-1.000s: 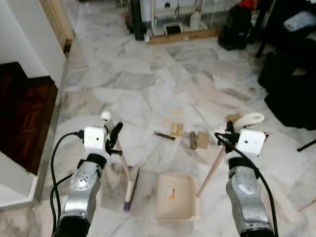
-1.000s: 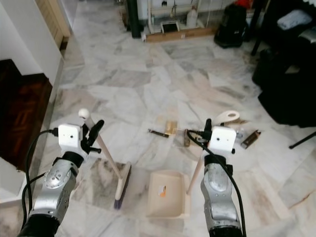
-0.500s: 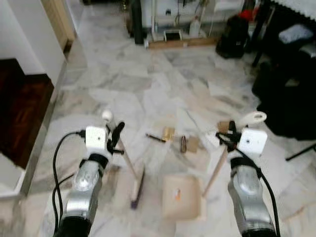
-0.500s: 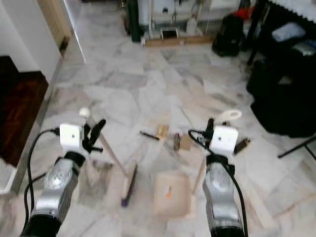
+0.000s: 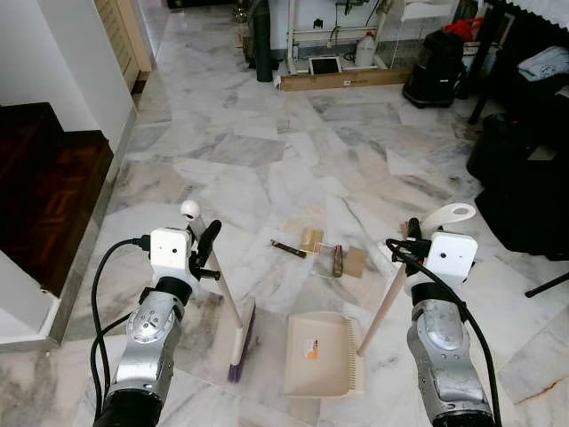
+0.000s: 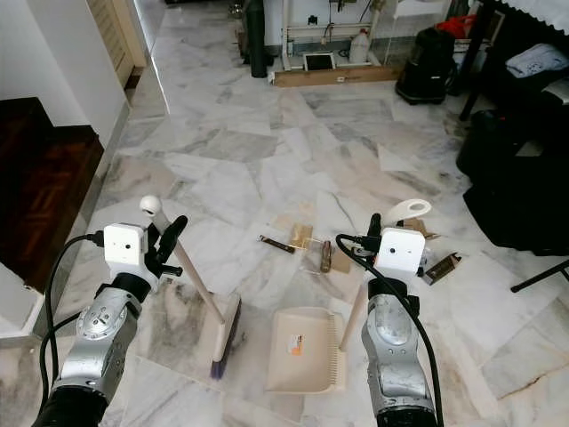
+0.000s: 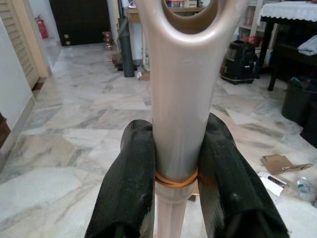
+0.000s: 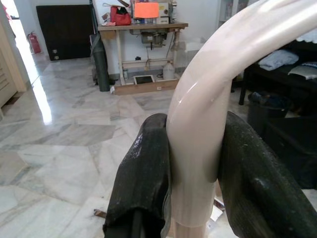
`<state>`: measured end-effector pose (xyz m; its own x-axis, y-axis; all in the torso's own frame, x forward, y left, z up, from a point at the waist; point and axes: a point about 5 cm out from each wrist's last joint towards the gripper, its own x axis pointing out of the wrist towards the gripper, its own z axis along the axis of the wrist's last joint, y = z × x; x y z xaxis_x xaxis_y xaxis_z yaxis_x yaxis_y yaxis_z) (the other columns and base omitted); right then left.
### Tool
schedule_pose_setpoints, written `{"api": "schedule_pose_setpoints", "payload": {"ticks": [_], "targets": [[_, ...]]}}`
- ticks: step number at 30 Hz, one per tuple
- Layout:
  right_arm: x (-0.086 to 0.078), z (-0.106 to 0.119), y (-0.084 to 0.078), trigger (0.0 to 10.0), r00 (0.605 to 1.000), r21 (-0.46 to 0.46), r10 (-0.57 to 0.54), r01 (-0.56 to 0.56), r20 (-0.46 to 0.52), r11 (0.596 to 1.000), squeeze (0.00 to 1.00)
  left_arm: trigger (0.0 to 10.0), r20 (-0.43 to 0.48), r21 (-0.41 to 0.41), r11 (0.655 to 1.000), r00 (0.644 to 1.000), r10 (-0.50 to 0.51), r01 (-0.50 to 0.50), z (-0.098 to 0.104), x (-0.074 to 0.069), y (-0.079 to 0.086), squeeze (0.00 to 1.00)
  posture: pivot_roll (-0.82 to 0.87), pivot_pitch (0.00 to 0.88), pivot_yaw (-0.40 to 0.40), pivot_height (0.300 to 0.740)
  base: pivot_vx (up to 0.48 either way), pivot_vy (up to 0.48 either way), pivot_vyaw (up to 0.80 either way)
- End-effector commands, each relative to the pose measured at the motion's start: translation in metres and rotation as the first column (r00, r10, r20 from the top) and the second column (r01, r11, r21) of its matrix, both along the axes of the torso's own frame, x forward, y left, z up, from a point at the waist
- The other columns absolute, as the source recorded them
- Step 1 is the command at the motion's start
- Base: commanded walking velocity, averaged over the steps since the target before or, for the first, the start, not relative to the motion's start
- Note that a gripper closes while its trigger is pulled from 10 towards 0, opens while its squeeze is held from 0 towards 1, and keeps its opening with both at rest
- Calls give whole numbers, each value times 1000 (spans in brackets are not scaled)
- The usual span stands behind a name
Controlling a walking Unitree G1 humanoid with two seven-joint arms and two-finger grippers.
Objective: Sweep floor
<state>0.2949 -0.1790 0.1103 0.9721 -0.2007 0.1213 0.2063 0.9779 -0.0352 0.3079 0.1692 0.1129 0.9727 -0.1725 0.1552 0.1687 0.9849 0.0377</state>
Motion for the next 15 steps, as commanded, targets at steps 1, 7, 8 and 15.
{"api": "schedule_pose_setpoints", "payload": {"ticks": [1, 7, 8, 15], "targets": [[2, 10, 1, 10000, 999, 1, 6, -6, 44, 1000, 0, 10000, 25, 3, 1000, 1000, 9, -9, 7, 1, 3, 0, -25, 85, 10, 740, 0, 0, 0], [2, 11, 2, 10000, 999, 3, 9, -9, 53, 1000, 0, 10000, 24, 4, 1000, 1000, 11, -11, 7, 1, 3, 0, -24, 86, 10, 740, 42, 0, 0], [2, 11, 2, 10000, 999, 5, 9, -9, 52, 1000, 0, 10000, 24, 4, 1000, 1000, 11, -11, 7, 1, 3, 0, -24, 86, 10, 740, 262, 0, 0], [2, 10, 3, 10000, 999, 17, 10, -11, 46, 1000, 0, 10000, 25, 5, 1000, 1000, 13, -13, 7, 1, 4, 0, -23, 87, 11, 740, 266, 0, -406]]}}
